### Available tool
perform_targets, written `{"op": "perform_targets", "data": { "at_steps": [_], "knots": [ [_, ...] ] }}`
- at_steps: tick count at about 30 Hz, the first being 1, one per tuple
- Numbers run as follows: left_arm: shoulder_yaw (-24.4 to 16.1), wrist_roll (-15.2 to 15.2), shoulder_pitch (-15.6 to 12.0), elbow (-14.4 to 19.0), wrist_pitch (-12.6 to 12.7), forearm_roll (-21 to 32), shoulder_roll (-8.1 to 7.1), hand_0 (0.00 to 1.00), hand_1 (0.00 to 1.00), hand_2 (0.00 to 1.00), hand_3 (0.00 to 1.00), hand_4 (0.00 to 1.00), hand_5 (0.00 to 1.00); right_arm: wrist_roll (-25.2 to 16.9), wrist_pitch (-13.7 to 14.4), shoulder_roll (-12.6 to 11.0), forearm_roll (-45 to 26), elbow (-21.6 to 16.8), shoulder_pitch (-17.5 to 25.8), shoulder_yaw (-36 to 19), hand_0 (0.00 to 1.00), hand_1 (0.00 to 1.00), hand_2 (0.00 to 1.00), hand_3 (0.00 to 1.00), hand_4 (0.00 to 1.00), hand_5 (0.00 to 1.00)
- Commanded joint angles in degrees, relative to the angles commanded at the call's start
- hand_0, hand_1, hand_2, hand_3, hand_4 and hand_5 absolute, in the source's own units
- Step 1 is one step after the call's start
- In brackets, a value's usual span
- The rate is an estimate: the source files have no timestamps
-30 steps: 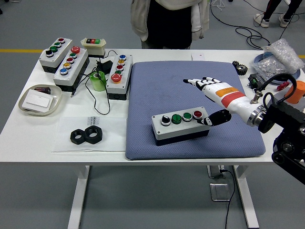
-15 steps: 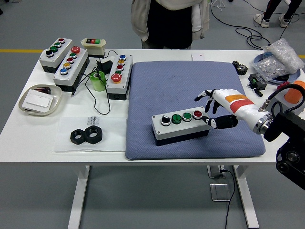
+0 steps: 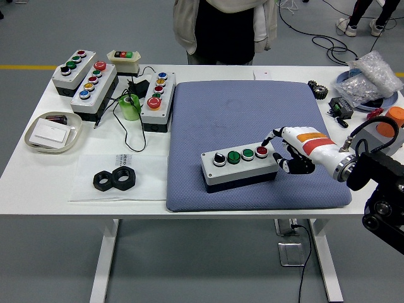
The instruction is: Pick up the button,place it on the desk,press the button,press the button
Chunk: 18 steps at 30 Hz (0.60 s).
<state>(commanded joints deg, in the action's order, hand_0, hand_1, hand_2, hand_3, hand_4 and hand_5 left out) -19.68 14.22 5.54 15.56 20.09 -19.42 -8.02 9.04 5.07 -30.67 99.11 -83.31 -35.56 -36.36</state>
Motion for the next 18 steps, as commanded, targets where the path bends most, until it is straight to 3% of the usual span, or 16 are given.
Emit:
{"op": "perform_targets", "data": {
  "at_steps": [18],
  "knots": [
    [0.3, -0.1, 0.2, 0.0, 0.0, 0.5, -0.04, 0.746, 0.782, 0.855, 0.770, 0.541, 0.998, 1.3, -1.4, 0.7, 0.4, 2.2, -1.5, 2.7, 0.086, 0.002, 0.049, 0.673, 0.485, 0.002]
  ]
}}
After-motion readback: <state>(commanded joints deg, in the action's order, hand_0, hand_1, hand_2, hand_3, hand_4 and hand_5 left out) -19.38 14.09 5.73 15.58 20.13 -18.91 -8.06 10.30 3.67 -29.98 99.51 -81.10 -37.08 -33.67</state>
